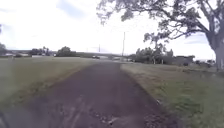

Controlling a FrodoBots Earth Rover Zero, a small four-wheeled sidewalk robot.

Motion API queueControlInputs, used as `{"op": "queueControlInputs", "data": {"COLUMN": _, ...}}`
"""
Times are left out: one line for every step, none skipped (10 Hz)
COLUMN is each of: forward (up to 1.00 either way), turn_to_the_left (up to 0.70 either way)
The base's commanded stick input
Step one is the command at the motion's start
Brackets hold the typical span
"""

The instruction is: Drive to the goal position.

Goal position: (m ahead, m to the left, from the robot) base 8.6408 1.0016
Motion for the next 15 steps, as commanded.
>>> {"op": "queueControlInputs", "data": {"forward": 0.50, "turn_to_the_left": 0.00}}
{"op": "queueControlInputs", "data": {"forward": 0.50, "turn_to_the_left": 0.00}}
{"op": "queueControlInputs", "data": {"forward": 0.50, "turn_to_the_left": 0.00}}
{"op": "queueControlInputs", "data": {"forward": 0.50, "turn_to_the_left": 0.00}}
{"op": "queueControlInputs", "data": {"forward": 0.50, "turn_to_the_left": 0.00}}
{"op": "queueControlInputs", "data": {"forward": 0.50, "turn_to_the_left": 0.00}}
{"op": "queueControlInputs", "data": {"forward": 0.50, "turn_to_the_left": 0.00}}
{"op": "queueControlInputs", "data": {"forward": 0.50, "turn_to_the_left": 0.00}}
{"op": "queueControlInputs", "data": {"forward": 0.50, "turn_to_the_left": 0.00}}
{"op": "queueControlInputs", "data": {"forward": 0.50, "turn_to_the_left": 0.00}}
{"op": "queueControlInputs", "data": {"forward": 0.50, "turn_to_the_left": 0.00}}
{"op": "queueControlInputs", "data": {"forward": 0.50, "turn_to_the_left": 0.00}}
{"op": "queueControlInputs", "data": {"forward": 0.50, "turn_to_the_left": 0.00}}
{"op": "queueControlInputs", "data": {"forward": 0.50, "turn_to_the_left": 0.00}}
{"op": "queueControlInputs", "data": {"forward": 0.50, "turn_to_the_left": 0.00}}
